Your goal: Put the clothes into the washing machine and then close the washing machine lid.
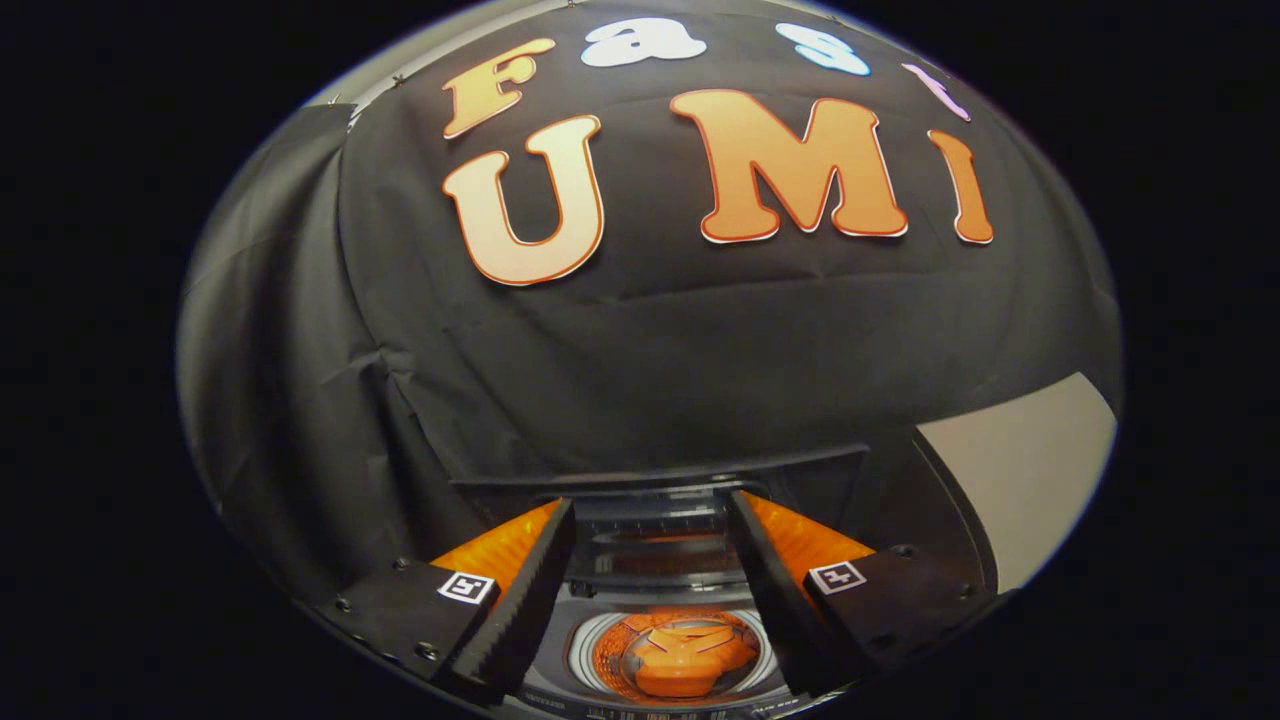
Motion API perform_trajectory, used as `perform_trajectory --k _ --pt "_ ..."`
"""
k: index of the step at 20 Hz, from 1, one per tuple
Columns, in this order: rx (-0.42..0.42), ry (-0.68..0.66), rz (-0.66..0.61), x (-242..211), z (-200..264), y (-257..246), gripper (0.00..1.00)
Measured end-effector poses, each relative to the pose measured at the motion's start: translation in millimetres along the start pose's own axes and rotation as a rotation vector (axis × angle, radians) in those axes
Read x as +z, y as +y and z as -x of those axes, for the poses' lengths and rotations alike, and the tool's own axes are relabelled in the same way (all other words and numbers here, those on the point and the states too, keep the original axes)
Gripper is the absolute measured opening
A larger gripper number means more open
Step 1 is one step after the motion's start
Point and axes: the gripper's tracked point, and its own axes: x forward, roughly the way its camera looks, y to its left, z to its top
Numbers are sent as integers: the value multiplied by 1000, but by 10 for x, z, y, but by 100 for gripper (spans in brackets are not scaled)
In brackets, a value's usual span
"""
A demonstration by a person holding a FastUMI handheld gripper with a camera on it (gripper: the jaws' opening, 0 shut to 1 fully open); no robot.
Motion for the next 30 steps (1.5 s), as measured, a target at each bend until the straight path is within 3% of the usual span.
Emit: perform_trajectory --k 5,8,20,30 --pt "-42 41 18 28 -621 -74 98" --pt "-69 19 44 23 -769 -90 99" --pt "-81 -70 97 -362 -30 -32 99" --pt "-86 -154 117 -597 241 -22 99"
